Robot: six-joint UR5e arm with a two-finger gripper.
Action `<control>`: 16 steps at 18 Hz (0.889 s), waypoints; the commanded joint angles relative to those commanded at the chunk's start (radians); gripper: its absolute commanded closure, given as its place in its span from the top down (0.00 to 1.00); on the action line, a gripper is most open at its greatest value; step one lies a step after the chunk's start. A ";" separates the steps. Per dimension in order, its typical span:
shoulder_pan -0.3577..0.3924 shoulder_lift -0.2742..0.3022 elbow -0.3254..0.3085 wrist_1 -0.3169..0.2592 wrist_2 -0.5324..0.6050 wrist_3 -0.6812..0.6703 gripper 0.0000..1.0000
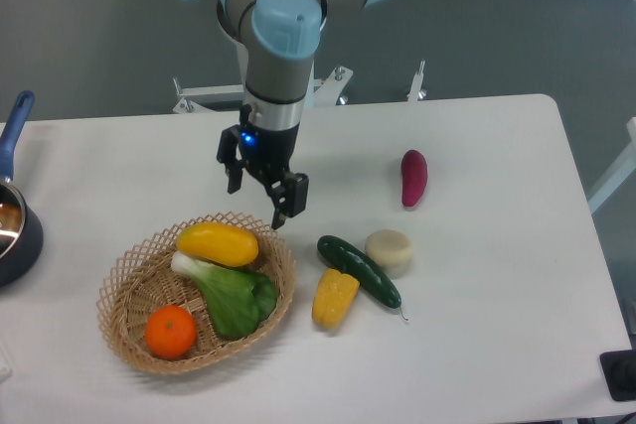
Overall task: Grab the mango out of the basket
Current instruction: 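Lower the gripper onto the yellow mango in the basket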
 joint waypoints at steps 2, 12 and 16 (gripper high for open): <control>-0.017 -0.015 0.002 0.002 -0.002 -0.002 1.00; -0.054 -0.081 0.002 0.012 0.000 -0.012 1.00; -0.064 -0.095 0.005 0.015 0.000 -0.011 1.00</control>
